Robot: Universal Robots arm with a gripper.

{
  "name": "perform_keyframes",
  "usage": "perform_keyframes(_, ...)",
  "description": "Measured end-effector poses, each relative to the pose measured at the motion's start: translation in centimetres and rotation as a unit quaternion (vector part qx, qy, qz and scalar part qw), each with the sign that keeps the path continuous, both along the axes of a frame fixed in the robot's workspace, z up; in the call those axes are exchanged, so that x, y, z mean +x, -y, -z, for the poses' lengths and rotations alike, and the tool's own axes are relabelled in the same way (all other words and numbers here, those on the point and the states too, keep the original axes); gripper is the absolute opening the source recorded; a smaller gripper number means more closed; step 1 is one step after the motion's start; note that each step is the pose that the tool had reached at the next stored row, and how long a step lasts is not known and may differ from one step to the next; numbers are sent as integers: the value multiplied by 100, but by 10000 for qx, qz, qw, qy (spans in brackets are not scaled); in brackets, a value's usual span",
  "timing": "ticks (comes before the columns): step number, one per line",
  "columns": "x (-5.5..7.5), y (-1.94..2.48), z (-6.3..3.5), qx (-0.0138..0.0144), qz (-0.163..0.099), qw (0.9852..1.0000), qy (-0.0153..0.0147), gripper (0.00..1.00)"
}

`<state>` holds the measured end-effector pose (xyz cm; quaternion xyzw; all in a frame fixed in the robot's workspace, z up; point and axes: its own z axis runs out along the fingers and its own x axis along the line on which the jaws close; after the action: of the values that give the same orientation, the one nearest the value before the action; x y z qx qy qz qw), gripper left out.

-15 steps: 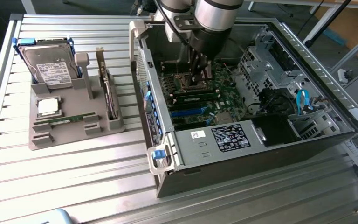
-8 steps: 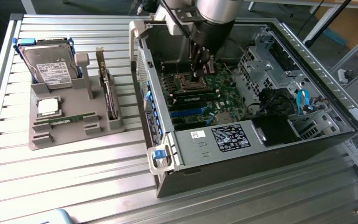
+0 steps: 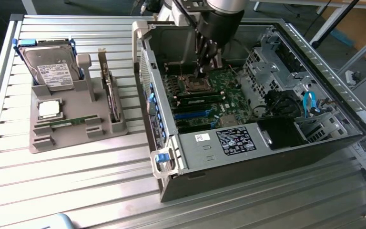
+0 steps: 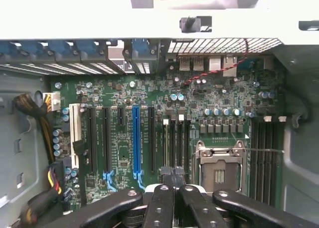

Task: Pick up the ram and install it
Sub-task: 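Press down the ram until it locks into place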

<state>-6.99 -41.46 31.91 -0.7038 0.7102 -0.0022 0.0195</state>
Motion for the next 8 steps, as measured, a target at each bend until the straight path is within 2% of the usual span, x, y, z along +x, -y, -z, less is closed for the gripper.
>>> perform_keyframes(8,0,0,-196,-1,0,10000,0,10)
